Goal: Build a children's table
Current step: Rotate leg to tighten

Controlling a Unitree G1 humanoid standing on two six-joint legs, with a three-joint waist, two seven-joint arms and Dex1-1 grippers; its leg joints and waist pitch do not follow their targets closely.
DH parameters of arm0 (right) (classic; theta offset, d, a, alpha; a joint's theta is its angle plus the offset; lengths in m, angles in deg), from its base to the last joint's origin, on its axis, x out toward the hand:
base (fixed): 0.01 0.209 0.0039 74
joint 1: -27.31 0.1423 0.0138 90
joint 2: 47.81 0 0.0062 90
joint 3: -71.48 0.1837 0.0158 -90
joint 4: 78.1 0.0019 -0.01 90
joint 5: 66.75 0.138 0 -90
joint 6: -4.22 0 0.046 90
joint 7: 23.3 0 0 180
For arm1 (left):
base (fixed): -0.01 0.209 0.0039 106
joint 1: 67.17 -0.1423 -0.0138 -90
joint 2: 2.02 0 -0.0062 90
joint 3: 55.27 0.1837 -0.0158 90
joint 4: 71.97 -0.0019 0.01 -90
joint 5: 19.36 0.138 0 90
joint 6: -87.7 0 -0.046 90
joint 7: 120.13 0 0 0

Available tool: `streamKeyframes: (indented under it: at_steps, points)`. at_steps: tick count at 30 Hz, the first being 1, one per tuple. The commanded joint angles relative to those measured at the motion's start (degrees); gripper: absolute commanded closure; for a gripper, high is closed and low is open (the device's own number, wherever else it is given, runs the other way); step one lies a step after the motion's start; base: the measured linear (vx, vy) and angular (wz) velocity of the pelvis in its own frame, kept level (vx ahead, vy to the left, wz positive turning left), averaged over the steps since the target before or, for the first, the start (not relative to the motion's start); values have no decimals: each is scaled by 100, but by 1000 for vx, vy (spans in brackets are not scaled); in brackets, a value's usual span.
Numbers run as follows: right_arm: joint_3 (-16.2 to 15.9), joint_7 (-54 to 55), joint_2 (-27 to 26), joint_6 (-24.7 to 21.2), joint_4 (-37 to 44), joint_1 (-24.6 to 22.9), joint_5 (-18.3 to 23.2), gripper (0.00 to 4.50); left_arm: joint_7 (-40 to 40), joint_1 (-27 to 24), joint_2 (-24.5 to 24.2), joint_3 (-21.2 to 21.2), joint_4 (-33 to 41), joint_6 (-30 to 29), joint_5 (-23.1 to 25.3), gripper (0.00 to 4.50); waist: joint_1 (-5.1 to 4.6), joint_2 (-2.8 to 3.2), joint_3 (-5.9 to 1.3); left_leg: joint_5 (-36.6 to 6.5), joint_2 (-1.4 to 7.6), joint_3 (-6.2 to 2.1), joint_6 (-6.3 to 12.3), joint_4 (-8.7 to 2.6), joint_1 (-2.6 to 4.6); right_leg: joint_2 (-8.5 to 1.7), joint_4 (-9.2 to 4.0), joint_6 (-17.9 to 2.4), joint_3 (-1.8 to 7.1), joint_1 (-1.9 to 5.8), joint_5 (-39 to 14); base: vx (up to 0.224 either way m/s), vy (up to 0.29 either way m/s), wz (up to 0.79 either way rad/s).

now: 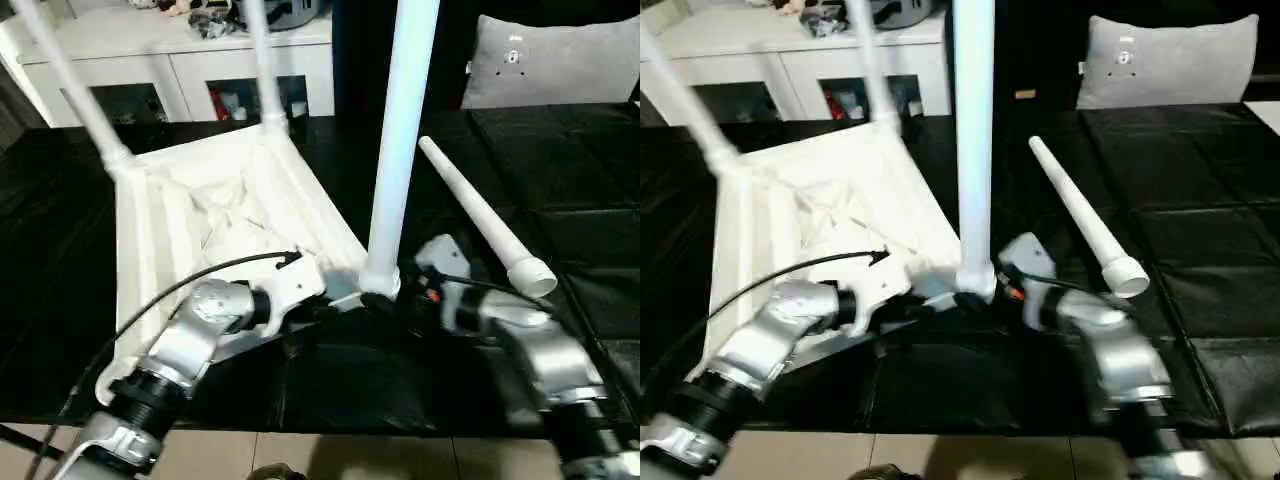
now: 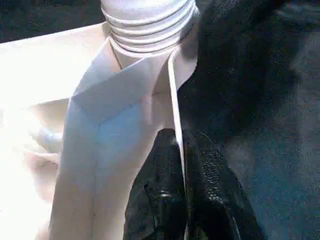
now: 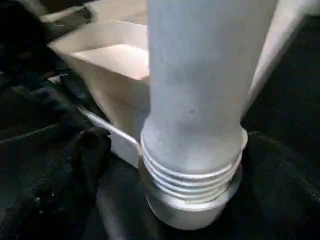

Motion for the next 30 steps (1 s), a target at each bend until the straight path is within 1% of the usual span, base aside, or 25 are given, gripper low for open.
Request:
streamKeyframes:
  at_steps: [1,2,3,4,5,6,8,9,10,11,12,13,14,16,18,19,20,22,23,24,25,26,28,29,30]
  points:
    - [-38,-420,189,141,133,54,95,4,-669,149,-215,255,91,376,-47,450,9,-96,-360,-962,665,-304,569,-446,60,-739,-448,-518,532,272,-1383,0,0,0]
    - [-38,-420,189,141,133,54,95,4,-669,149,-215,255,91,376,-47,450,19,-96,-357,-952,664,-303,575,-445,63,-738,-452,-536,529,266,-1383,0,0,0]
    - [-89,-697,307,187,173,71,149,4,-859,174,-325,300,49,488,-48,450,41,-91,-361,-920,667,-298,566,-441,69,-737,-446,-573,531,264,-1360,0,0,0]
    - [-163,-1062,434,263,209,88,238,4,-1084,209,-446,360,-18,622,-33,450,82,-105,-367,-942,650,-286,605,-426,69,-734,-451,-577,521,269,-1387,0,0,0]
    - [-198,-1169,475,315,202,96,250,4,-1154,221,-473,381,-41,667,-28,450,103,-97,-364,-916,670,-293,634,-432,59,-738,-430,-577,527,268,-1362,0,0,0]
    - [-245,-1247,512,397,178,110,223,4,-1218,234,-486,405,-59,708,-27,450,105,-138,-365,-919,684,-291,635,-440,66,-735,-434,-577,527,261,-1369,0,0,0]
    - [-348,-1410,586,549,117,131,168,4,-1316,256,-502,447,-95,796,-23,450,142,-134,-363,-916,688,-290,584,-441,81,-745,-437,-615,526,255,-1457,0,0,0]
    - [-416,-1536,616,610,68,152,164,4,-1441,265,-525,482,-122,874,-49,450,152,-165,-365,-899,684,-282,589,-437,77,-746,-440,-612,529,256,-1459,0,0,0]
    - [-454,-1616,632,638,38,165,171,4,-1524,269,-540,503,-139,924,-70,450,187,-149,-366,-875,680,-278,594,-431,74,-754,-439,-609,534,258,-1474,0,0,0]
    - [-482,-1673,637,634,20,178,184,4,-1584,271,-554,521,-150,963,-81,450,209,-152,-371,-837,693,-281,597,-432,84,-754,-429,-618,537,249,-1433,0,0,0]
    - [-513,-1766,627,609,23,190,223,4,-1647,262,-573,541,-149,1011,-92,450,212,-166,-369,-829,699,-284,600,-436,79,-751,-426,-619,537,251,-1419,0,0,0]
    - [-538,-1822,612,605,15,200,236,4,-1701,245,-592,560,-138,1033,-106,450,224,-162,-372,-830,711,-291,600,-442,82,-751,-413,-634,540,249,-1395,0,0,0]
    - [-571,-1885,599,616,-12,216,250,4,-1738,225,-619,584,-132,1087,-110,450,239,-177,-376,-843,705,-286,598,-436,80,-761,-412,-646,540,251,-1403,0,0,0]
    - [-614,-1900,577,686,-78,244,215,32,-1783,191,-646,603,-115,1142,-115,450,246,-180,-380,-797,706,-285,596,-435,74,-765,-404,-660,541,255,-1364,0,0,0]
    - [-632,-1886,555,734,-152,275,183,43,-1790,169,-651,601,-103,1167,-112,450,243,-166,-376,-807,702,-286,579,-436,74,-762,-410,-669,538,250,-1381,0,0,0]
    - [-646,-1898,550,762,-196,289,180,52,-1798,154,-654,600,-102,1186,-113,450,237,-172,-374,-843,691,-280,557,-434,71,-768,-417,-670,534,257,-1429,0,0,0]
    - [-647,-1898,550,763,-198,289,180,52,-1799,153,-654,600,-102,1186,-113,450,238,-172,-370,-866,683,-276,546,-431,68,-769,-430,-650,532,261,-1494,0,0,0]
    - [-668,-1926,553,790,-237,303,179,83,-1826,132,-667,605,-103,1211,-108,450,235,-162,-371,-877,697,-287,538,-439,76,-756,-431,-615,531,258,-1522,0,0,0]
    - [-680,-1944,552,801,-260,313,172,86,-1843,118,-674,606,-114,1239,-102,450,236,-166,-375,-856,697,-288,542,-435,76,-755,-425,-619,534,258,-1476,0,0,0]
    - [-678,-1954,551,794,-261,313,174,86,-1847,118,-676,608,-121,1247,-102,450,233,-168,-379,-837,694,-287,561,-434,66,-756,-417,-626,532,267,-1421,0,0,0]
    - [-677,-1986,549,766,-255,312,186,96,-1855,114,-683,612,-141,1273,-103,450,234,-166,-380,-830,698,-288,569,-433,68,-758,-414,-630,533,265,-1402,0,0,0]
    - [-677,-2009,546,748,-249,312,194,109,-1863,109,-691,616,-162,1298,-110,450,232,-152,-383,-823,699,-289,572,-430,71,-750,-412,-638,531,260,-1370,0,0,0]
    - [-673,-2017,538,706,-246,313,217,127,-1870,106,-697,620,-183,1313,-113,450,232,-149,-382,-842,699,-289,568,-430,73,-751,-411,-651,530,261,-1370,0,0,0]
    - [-689,-2032,529,703,-276,328,257,127,-1873,104,-701,623,-243,1368,-109,450,229,-154,-383,-833,701,-291,571,-432,70,-751,-409,-653,530,263,-1354,0,0,0]
    - [-691,-2033,528,702,-277,328,259,138,-1874,104,-702,623,-248,1370,-110,450,228,-156,-381,-848,702,-291,562,-434,71,-754,-409,-656,531,263,-1370,0,0,0]
